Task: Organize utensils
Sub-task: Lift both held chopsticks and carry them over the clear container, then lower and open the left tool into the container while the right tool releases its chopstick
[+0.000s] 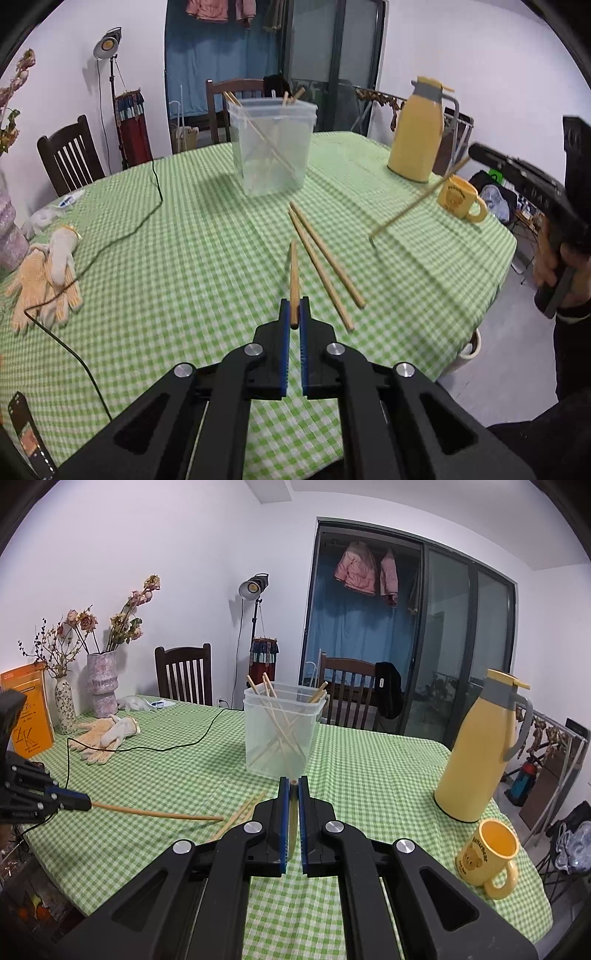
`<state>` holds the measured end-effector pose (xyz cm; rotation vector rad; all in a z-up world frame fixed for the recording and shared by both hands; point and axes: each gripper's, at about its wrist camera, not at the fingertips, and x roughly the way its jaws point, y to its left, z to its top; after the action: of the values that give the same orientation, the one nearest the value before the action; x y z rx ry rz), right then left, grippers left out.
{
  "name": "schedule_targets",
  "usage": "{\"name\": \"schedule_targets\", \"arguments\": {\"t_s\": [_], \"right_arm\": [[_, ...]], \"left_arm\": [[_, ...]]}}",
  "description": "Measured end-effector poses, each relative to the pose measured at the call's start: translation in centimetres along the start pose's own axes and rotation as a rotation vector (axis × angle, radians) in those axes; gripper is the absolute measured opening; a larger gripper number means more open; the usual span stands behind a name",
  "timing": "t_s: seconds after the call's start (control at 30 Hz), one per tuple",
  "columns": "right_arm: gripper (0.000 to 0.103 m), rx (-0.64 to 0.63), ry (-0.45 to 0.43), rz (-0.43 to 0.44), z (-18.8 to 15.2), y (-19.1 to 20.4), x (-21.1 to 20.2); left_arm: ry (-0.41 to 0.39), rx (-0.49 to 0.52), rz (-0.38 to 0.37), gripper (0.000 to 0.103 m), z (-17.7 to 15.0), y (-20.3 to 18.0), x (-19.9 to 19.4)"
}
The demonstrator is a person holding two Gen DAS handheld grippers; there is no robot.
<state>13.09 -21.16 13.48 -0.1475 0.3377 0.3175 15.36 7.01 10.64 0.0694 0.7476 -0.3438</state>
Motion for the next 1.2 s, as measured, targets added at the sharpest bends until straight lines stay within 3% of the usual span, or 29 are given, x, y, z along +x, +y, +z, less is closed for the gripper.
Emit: {"name": "schedule_targets", "arguments": {"t_s": [0.3,0.67,1.0,1.2], "right_arm": [[0.005,0.011,0.005,0.058,1.8,-1.1,1.1],[0.005,0.132,0.084,0.136,4.3,-5.4,5.1],[0.005,0.139,0.125,0.173,5.8,-5.8,7.2],[0.005,0.101,0.085,0.166,8.2,-5.4,7.7]], "left_arm": [[-0.058,-0.008,-0.021,0.002,4.9,1.3,-0.5],[-0.129,0.018,-0.052,0.002,11.8,1.5,1.5],[-0.144,0.005,-0.081,0.002,14.4,2.5,3.2],[-0.221,0.020,-0.094,0.002,16.9,2.9,1.5]]}}
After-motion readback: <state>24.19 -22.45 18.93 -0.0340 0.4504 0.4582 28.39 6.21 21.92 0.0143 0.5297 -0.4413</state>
